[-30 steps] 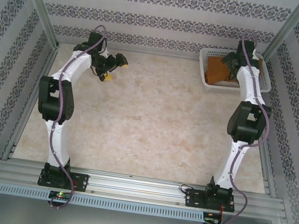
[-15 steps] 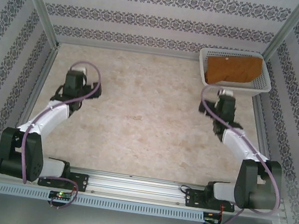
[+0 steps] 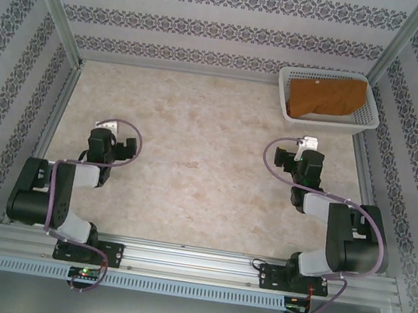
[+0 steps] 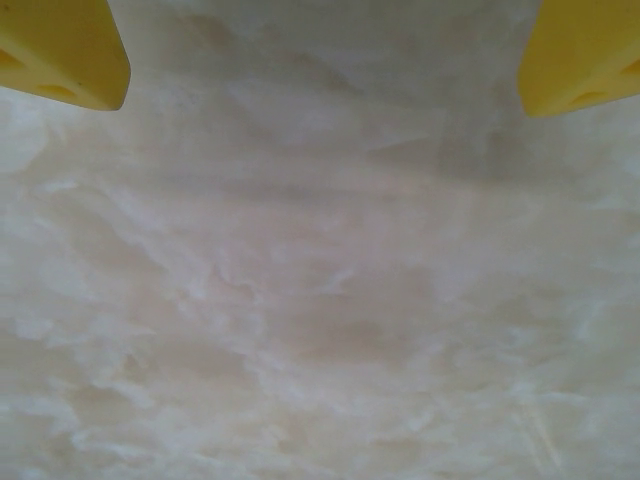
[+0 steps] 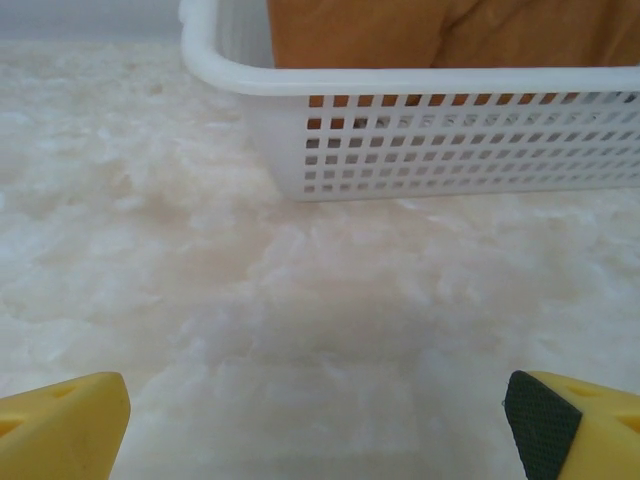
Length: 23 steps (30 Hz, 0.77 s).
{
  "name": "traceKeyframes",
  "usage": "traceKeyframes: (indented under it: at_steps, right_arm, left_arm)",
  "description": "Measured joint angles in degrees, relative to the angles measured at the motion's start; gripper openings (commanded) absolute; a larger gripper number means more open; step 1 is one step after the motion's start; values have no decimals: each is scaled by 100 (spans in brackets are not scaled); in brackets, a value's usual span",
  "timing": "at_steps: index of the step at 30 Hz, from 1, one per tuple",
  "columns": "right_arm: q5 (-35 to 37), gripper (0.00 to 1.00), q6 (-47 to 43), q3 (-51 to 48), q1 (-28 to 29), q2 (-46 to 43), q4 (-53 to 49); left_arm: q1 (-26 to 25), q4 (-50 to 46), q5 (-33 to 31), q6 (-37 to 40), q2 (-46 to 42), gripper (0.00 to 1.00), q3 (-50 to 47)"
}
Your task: Roll up the long pants
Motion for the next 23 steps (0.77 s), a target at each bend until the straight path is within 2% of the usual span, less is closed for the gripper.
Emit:
traceKeyframes:
  at_steps: [3, 6, 23]
  right_arm:
    - [-151, 98, 4, -219, -111, 195, 393]
    - [-190, 98, 2, -264, -131, 205, 531]
    - [-210, 98, 2, -264, -114, 205, 769]
  left_arm:
    - [-11, 704, 164, 103, 271, 100, -98]
    - [-9, 1023, 251, 186, 289, 100, -247]
    - [-52, 1067, 358, 343, 291, 100, -79]
